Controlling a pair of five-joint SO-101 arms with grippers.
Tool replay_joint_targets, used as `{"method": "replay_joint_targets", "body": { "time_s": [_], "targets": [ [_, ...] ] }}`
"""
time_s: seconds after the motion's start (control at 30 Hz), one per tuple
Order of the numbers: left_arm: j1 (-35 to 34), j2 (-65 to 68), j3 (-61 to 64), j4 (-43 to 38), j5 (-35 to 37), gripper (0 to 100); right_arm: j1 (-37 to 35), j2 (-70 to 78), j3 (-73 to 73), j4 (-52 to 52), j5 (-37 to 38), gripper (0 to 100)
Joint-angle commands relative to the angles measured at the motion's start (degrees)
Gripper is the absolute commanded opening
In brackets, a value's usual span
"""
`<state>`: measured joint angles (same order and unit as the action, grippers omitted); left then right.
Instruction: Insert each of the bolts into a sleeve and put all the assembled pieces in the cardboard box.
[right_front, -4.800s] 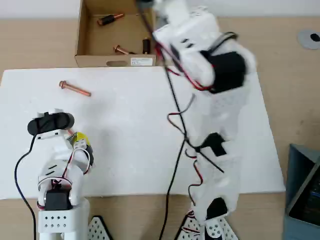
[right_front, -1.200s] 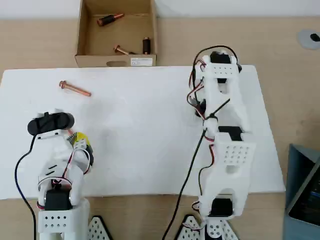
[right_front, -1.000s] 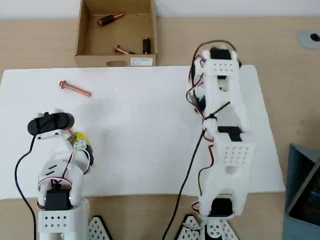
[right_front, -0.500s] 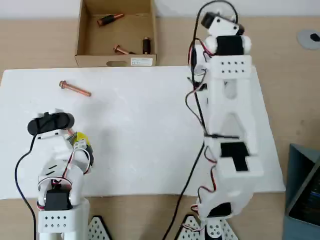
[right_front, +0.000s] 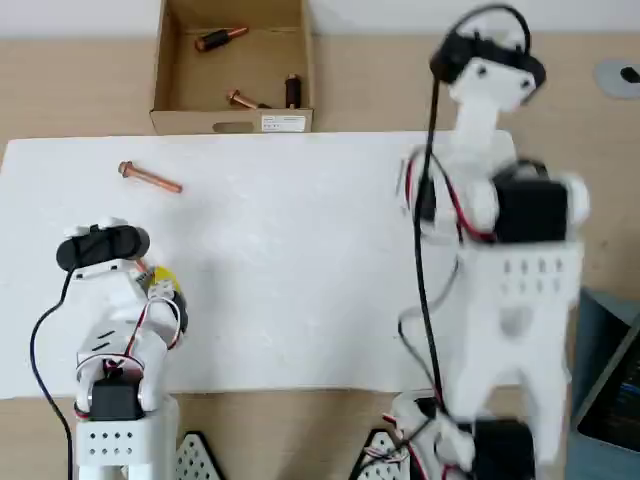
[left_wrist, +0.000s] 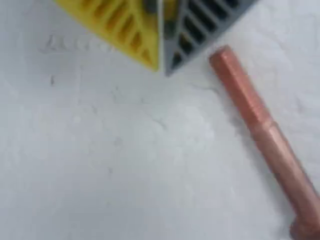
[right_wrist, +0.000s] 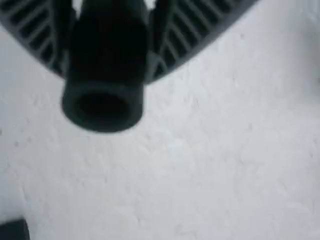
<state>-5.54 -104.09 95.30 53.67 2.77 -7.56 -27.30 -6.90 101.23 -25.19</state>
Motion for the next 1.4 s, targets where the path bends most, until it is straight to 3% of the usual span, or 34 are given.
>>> {"method": "replay_joint_targets", "body": {
  "time_s": [0.0,0.23,0.57,0.7,0.93,1.37],
  "targets": [
    [0.0,-0.1,-8.3,5.7,-0.3,0,0.1,-10.4,8.2,-0.6,0.4,0.9],
    [-0.3,4.1,-21.5,14.8,-0.4,0,6.7,-22.4,28.5,-9.3,0.7,0.9],
    [-0.4,36.9,-48.4,21.8,0.0,0,11.3,-30.9,44.0,-18.2,0.7,0.9],
    [-3.9,48.4,-56.9,24.2,0.1,0,12.6,-34.4,49.5,-20.4,0.7,0.9],
    [-12.2,65.6,-65.9,24.3,-2.6,0,13.5,-43.2,59.6,-22.7,0.5,0.9],
    [-12.5,92.2,-78.9,26.7,-2.5,5,13.1,-57.9,67.4,-24.8,0.6,0.9]
  ]
}}
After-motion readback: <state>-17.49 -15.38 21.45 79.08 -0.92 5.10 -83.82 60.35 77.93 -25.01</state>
